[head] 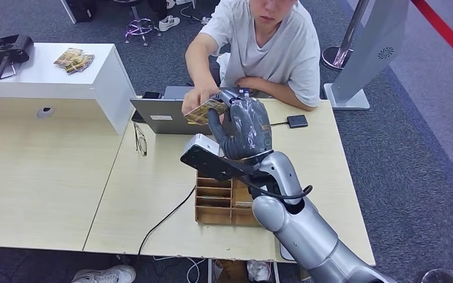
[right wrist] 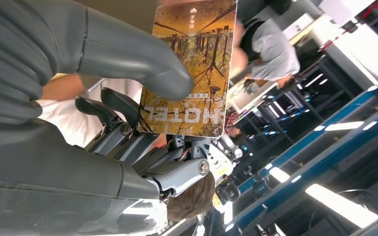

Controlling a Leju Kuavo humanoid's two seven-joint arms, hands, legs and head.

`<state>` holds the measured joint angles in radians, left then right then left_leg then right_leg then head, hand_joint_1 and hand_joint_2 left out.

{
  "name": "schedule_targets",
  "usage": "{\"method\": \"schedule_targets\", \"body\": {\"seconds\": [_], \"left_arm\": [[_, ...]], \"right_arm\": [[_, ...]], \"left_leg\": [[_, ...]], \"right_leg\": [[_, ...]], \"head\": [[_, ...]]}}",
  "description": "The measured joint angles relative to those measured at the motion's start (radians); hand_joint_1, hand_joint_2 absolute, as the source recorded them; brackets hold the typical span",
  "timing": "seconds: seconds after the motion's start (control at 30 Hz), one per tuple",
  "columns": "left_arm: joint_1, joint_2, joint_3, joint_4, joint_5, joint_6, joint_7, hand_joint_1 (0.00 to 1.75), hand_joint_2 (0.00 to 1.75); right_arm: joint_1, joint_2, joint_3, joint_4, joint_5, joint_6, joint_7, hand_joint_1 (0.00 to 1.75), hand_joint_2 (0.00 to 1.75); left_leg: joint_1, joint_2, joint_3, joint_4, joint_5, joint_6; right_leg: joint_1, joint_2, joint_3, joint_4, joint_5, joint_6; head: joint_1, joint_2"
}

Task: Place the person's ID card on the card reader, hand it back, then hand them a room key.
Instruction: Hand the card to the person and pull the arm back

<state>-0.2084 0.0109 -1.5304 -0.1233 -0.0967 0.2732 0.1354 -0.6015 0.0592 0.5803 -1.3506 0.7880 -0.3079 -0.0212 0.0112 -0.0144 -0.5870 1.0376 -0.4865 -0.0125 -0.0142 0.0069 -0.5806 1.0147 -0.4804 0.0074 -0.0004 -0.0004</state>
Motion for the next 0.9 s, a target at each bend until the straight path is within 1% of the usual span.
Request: {"method": "schedule_targets", "body": {"seconds": [0.2,0.43,0.47,0.57,0.6,0.63,0.77,0.9], "left_arm": [[-0.007,-0.012,0.0,-0.002,-0.024,-0.017,0.001,0.0,0.0],[-0.008,-0.027,0.0,-0.005,-0.08,-0.031,0.017,0.0,0.0],[-0.008,-0.029,0.0,-0.006,-0.082,-0.032,0.018,0.0,0.0],[-0.009,-0.035,0.0,-0.007,-0.086,-0.039,0.018,0.0,0.0],[-0.009,-0.037,0.0,-0.007,-0.088,-0.041,0.018,0.0,0.0],[-0.01,-0.039,0.0,-0.008,-0.091,-0.043,0.019,0.0,0.0],[-0.012,-0.044,0.0,-0.008,-0.101,-0.045,0.021,0.0,0.0],[-0.014,-0.048,0.0,-0.009,-0.106,-0.046,0.031,0.0,0.0]], "right_arm": [[-0.026,0.01,0.0,0.058,0.066,-0.014,0.03,1.75,1.75],[-0.028,0.015,-0.013,0.106,0.143,-0.03,0.049,1.74,1.75],[-0.028,0.015,-0.016,0.11,0.148,-0.031,0.049,1.42,1.75],[-0.028,0.017,-0.024,0.118,0.158,-0.032,0.05,0.15,1.75],[-0.028,0.017,-0.027,0.119,0.164,-0.033,0.051,0.03,1.75],[-0.028,0.018,-0.029,0.12,0.171,-0.035,0.053,0.02,1.75],[-0.027,0.018,-0.036,0.121,0.198,-0.039,0.061,0.0,0.0],[-0.019,0.018,-0.046,0.121,0.214,-0.044,0.061,0.0,0.0]], "left_leg": [[0.0,0.0,0.0,0.0,0.0,0.0],[0.0,0.0,0.0,0.0,0.0,0.0],[0.0,0.0,0.0,0.0,0.0,0.0],[0.0,0.0,0.0,0.0,0.0,0.0],[0.0,0.0,0.0,0.0,0.0,0.0],[0.0,0.0,0.0,0.0,0.0,0.0],[0.0,0.0,0.0,0.0,0.0,0.0],[0.0,0.0,0.0,0.0,0.0,0.0]], "right_leg": [[0.0,0.0,0.0,0.0,0.0,0.0],[0.0,0.0,0.0,0.0,0.0,0.0],[0.0,0.0,0.0,0.0,0.0,0.0],[0.0,0.0,0.0,0.0,0.0,0.0],[0.0,0.0,0.0,0.0,0.0,0.0],[0.0,0.0,0.0,0.0,0.0,0.0],[0.0,0.0,0.0,0.0,0.0,0.0],[0.0,0.0,0.0,0.0,0.0,0.0]], "head": [[0.0,0.0],[0.0,0.0],[0.0,0.0],[0.0,0.0],[0.0,0.0],[0.0,0.0],[0.0,0.0],[0.0,0.0]]}}
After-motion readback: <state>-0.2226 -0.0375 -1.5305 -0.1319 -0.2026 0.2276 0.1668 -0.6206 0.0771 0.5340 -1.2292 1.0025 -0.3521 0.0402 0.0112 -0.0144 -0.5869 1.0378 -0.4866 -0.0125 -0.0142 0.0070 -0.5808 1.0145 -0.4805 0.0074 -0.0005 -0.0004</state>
